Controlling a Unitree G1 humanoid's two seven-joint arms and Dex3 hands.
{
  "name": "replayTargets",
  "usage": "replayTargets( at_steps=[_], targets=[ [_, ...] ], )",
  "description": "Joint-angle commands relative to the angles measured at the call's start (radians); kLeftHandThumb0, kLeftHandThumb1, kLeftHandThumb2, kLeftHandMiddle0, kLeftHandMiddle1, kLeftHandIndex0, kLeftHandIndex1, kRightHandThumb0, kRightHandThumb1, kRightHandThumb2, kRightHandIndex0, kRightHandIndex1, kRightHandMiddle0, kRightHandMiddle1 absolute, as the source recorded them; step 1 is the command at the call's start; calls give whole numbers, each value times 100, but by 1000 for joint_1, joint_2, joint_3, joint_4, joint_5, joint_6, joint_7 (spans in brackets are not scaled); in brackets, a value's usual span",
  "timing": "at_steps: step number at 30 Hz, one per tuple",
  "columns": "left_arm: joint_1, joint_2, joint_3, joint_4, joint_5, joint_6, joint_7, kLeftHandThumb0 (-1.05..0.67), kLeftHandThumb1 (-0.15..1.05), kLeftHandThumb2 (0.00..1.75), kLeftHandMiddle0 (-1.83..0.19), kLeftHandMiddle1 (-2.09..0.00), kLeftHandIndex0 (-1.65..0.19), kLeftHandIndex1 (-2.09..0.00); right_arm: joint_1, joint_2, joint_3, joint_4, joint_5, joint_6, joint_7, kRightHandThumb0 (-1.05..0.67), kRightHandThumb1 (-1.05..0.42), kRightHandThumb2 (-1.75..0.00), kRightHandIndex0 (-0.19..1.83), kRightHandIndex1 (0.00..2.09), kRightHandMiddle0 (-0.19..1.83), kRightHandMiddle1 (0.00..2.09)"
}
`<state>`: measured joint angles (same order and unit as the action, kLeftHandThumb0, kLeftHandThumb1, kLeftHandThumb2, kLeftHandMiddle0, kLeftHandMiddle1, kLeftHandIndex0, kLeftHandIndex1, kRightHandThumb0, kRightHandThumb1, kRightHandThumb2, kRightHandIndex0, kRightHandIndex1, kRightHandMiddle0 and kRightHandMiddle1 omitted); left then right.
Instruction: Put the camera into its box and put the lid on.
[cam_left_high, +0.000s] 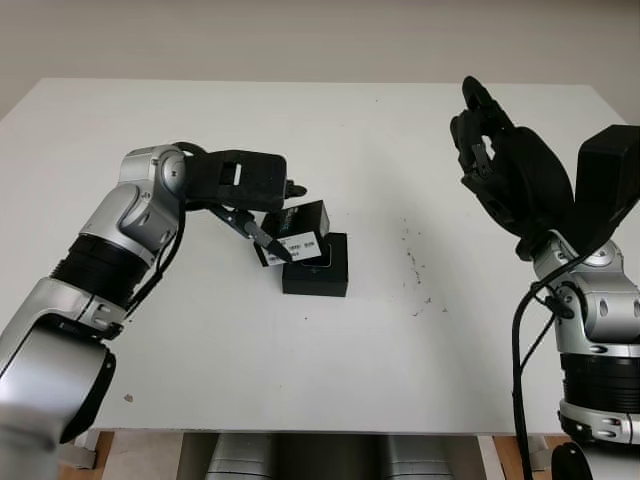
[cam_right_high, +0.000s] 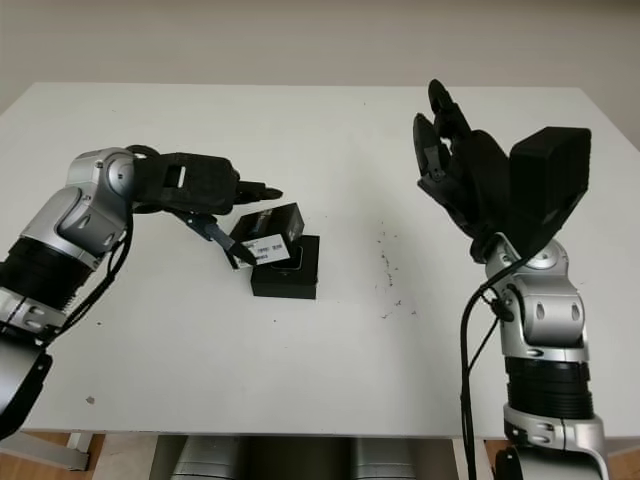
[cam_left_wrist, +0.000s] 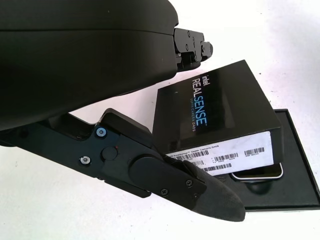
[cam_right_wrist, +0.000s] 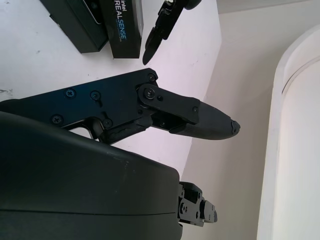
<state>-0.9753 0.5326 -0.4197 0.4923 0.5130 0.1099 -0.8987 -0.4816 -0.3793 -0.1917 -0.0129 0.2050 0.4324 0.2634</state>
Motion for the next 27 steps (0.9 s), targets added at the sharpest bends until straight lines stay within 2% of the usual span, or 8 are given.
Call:
replayTargets(
  at_steps=[1, 10, 15, 18, 21, 24, 25, 27],
  targets=[
    [12, -6, -10, -11, 4, -4, 6, -85, 94, 5, -5, -10, 1, -10, 0, -2, -4, -26, 1, -11, -2, -69, -105, -68, -14, 5, -14, 5],
    [59, -24, -18, -49, 29, 69, 32, -84, 93, 5, 0, -12, 3, -10, 8, -7, -4, -35, 3, -4, -3, -66, -105, -69, -14, 5, -13, 5],
    [107, -19, -8, -75, 31, 17, 116, -75, 93, 5, 18, -89, 16, -70, 8, -8, -3, -41, 1, 12, -3, -64, -105, -69, -14, 5, -13, 6],
    [117, -20, -16, -87, 49, 23, 135, -73, 94, 6, 12, -78, 19, -72, 7, -4, -6, -41, 3, 10, -6, -63, -105, -69, -14, 6, -12, 6],
    [133, -21, -14, -104, 64, 16, 171, -70, 96, 5, -12, -47, 11, -40, 4, -2, -6, -37, 1, 7, -10, -63, -105, -68, -13, 6, -11, 6],
    [160, -34, 20, -124, 43, 14, 232, -58, 101, 6, -15, -105, -4, -116, 2, -3, -5, -33, 2, 8, -10, -63, -105, -68, -13, 6, -11, 6],
    [169, -45, 37, -131, 27, 29, 250, -53, 103, 10, -19, -146, -10, -146, 1, -4, -5, -32, 3, 9, -10, -63, -105, -69, -13, 6, -11, 6],
    [181, -65, 63, -143, 4, 63, 281, -47, 104, 16, -26, -172, -17, -167, -2, -1, -6, -33, 3, 13, -16, -63, -105, -69, -12, 6, -11, 6]
  ],
)
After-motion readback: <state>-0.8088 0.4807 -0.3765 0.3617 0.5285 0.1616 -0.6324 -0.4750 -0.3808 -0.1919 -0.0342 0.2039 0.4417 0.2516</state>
